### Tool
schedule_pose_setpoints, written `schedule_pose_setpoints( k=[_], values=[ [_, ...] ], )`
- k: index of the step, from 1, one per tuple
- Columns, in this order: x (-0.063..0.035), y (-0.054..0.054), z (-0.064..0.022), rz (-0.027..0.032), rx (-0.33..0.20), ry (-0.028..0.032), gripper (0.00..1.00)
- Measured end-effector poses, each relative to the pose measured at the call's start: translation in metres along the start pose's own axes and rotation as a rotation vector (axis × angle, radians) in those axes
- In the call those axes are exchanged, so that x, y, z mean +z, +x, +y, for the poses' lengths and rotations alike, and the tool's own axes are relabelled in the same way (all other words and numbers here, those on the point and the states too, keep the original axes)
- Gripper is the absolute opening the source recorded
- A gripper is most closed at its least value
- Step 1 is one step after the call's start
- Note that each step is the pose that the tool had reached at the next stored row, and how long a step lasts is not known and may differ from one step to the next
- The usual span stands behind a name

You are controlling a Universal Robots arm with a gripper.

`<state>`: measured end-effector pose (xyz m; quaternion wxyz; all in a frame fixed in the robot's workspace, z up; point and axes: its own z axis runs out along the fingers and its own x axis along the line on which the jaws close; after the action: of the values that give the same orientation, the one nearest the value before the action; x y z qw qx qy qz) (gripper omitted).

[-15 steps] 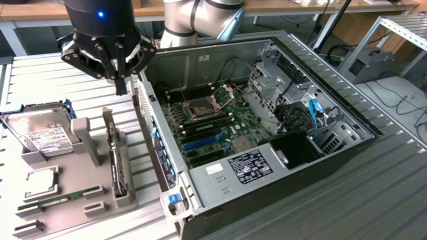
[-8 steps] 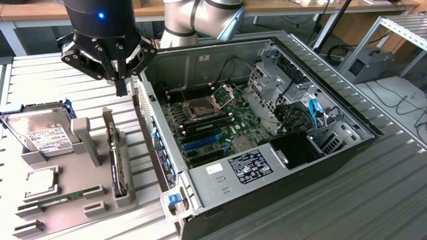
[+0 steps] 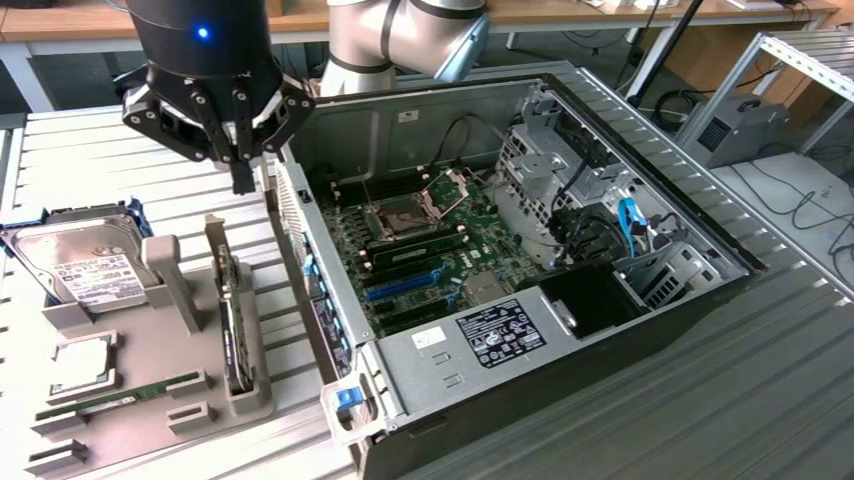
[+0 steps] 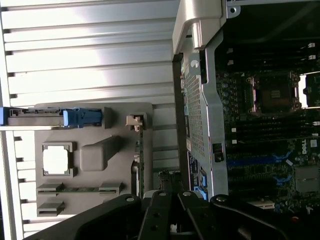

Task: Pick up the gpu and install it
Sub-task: 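Reach for the gpu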

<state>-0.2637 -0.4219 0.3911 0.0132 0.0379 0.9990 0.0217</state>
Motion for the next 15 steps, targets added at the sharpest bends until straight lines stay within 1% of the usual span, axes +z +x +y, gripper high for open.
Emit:
schedule_pose_setpoints(
  k=[15],
  values=[
    [0.0002,-0.0003,-0.0044,0.0,0.0,0.0,0.11]
  ],
)
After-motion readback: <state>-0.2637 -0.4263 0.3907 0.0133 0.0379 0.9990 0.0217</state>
